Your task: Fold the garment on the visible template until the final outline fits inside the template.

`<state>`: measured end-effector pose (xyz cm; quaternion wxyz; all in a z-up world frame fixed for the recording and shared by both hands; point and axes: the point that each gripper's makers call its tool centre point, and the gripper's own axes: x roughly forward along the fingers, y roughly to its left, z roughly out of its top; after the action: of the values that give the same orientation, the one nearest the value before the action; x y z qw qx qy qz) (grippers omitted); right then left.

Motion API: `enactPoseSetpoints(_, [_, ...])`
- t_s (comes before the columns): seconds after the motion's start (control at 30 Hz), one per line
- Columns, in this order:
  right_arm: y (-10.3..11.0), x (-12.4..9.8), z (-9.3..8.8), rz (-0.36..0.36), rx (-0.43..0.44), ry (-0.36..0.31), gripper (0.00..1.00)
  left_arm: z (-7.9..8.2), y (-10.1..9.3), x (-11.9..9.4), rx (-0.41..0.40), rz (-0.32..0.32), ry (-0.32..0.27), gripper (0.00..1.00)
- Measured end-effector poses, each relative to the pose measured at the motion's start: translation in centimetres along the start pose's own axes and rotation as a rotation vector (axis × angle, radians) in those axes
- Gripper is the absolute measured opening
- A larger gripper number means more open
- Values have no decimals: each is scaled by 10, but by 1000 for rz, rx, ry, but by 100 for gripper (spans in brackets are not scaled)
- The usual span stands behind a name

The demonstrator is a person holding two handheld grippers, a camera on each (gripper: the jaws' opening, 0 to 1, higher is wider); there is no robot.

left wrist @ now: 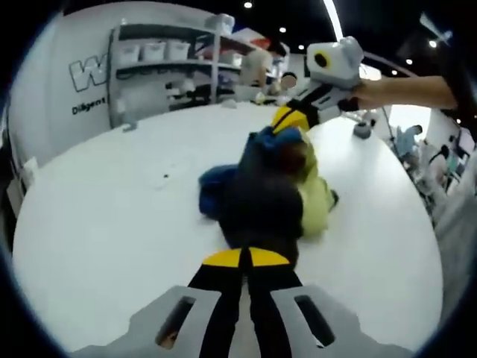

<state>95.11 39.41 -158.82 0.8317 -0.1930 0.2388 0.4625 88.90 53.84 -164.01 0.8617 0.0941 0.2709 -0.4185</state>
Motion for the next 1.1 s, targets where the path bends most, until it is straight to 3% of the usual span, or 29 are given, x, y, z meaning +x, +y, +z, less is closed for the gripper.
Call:
enactPoseSetpoints(0.17, [3, -23, 7, -28, 5, -3, 0, 14, 0, -11, 7, 15, -26, 0])
enactPoseSetpoints(0.27, [-6, -28, 4, -45, 9, -3, 0, 24, -1, -21, 19, 26, -45, 0])
enactPoseSetpoints(0.4, [-5, -44, 12, -75, 51, -37, 0, 30, -1, -30, 30, 40, -53, 0])
enactPoseSetpoints(0.67, [-4, -61, 11, -95, 77, -44, 0, 42, -3, -57, 26, 78, -77, 0])
enactPoseSetpoints(0.8, [9, -67, 14, -86, 102, -71, 0, 35, -4, -73, 19, 86, -76, 0])
enactPoseSetpoints(0.93, [27, -63, 18, -53, 62, -65, 0, 23, -9, -81, 17, 95, -53, 0])
enactPoseSetpoints(1.1, [41, -57, 22, -28, 54, -72, 0, -2, -8, -85, -5, 98, -9, 0])
